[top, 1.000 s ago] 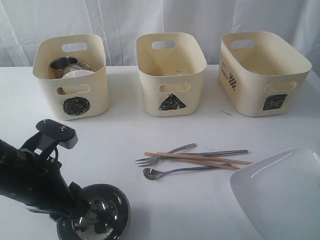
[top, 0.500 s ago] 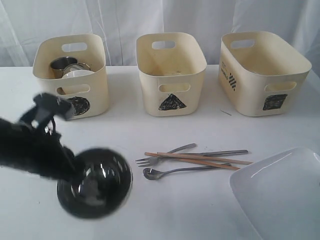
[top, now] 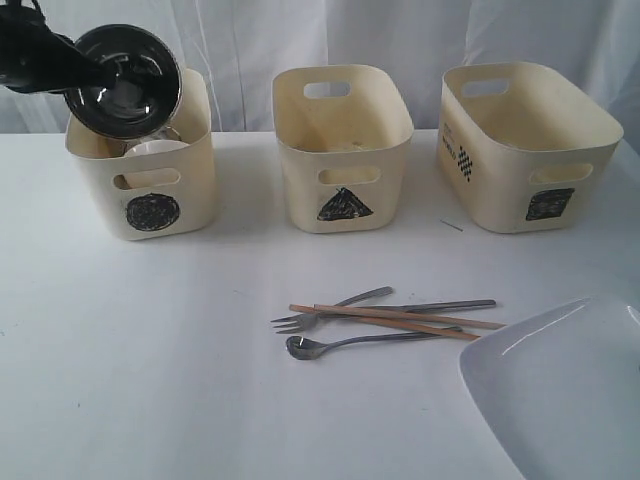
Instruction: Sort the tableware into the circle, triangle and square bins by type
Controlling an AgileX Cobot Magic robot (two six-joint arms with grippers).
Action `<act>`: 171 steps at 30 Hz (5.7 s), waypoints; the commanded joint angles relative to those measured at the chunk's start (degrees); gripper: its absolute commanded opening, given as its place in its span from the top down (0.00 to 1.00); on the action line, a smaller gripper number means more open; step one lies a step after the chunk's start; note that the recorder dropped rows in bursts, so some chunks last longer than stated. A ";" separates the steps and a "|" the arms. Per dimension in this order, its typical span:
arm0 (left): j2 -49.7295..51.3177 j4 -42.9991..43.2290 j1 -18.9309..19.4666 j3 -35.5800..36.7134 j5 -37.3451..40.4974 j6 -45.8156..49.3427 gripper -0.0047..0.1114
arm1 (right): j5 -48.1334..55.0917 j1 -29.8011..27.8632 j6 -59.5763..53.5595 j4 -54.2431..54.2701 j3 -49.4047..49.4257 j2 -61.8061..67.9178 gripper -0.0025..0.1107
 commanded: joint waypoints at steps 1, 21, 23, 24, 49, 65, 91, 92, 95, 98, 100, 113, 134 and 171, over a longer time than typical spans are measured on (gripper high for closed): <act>9.63 -0.61 1.34 -7.23 -1.38 -0.15 0.96 | 0.15 -0.66 0.06 -0.32 0.31 -0.28 0.98; 19.31 -1.76 1.46 -16.85 0.51 -1.53 0.46 | 0.15 -0.66 0.06 -0.32 0.31 -0.28 0.98; 18.14 -1.65 1.46 -16.85 2.38 -2.10 0.46 | 0.15 -0.66 0.06 -0.32 0.31 -0.28 0.98; 17.33 -1.65 1.46 -16.85 3.56 -2.10 0.47 | 0.15 -0.66 0.06 -0.32 0.31 -0.28 0.98; -50.81 -2.35 -3.43 47.82 3.27 -6.57 0.47 | 0.05 -0.66 2.67 -0.32 0.31 -0.28 0.98; -89.91 -2.35 -3.43 65.67 6.66 -6.57 0.96 | 0.16 -0.66 2.65 -0.32 0.31 -0.28 0.98; -95.84 -3.71 -3.31 76.86 15.52 -6.16 0.96 | 0.03 -0.66 2.65 -0.32 0.31 -0.28 0.98; -95.84 -3.58 -3.31 77.56 13.43 -6.16 0.96 | 0.03 -0.66 2.65 -0.32 0.31 -0.28 0.98; -95.84 -3.47 -3.31 77.78 10.56 -6.16 0.96 | 0.03 -0.66 2.65 -0.32 0.31 -0.28 0.98; -95.84 -3.47 -3.21 77.78 10.90 -6.16 0.96 | 0.03 -0.66 2.65 -0.32 0.31 -0.28 0.98; -95.84 -3.47 -3.22 77.78 10.18 -6.16 0.96 | 0.03 -0.66 2.65 -0.32 0.31 -0.28 0.98; -95.84 -3.47 -3.09 77.78 9.58 -6.16 0.96 | 0.03 -0.66 2.65 -0.32 0.31 -0.28 0.98; -95.84 6.01 -3.09 77.78 5.98 -25.05 0.96 | 0.05 -0.66 2.65 -0.32 0.31 -0.28 0.98; -95.84 8.82 -3.09 77.78 7.25 -27.14 0.96 | -31.55 -0.66 26.82 7.47 0.31 -0.28 0.98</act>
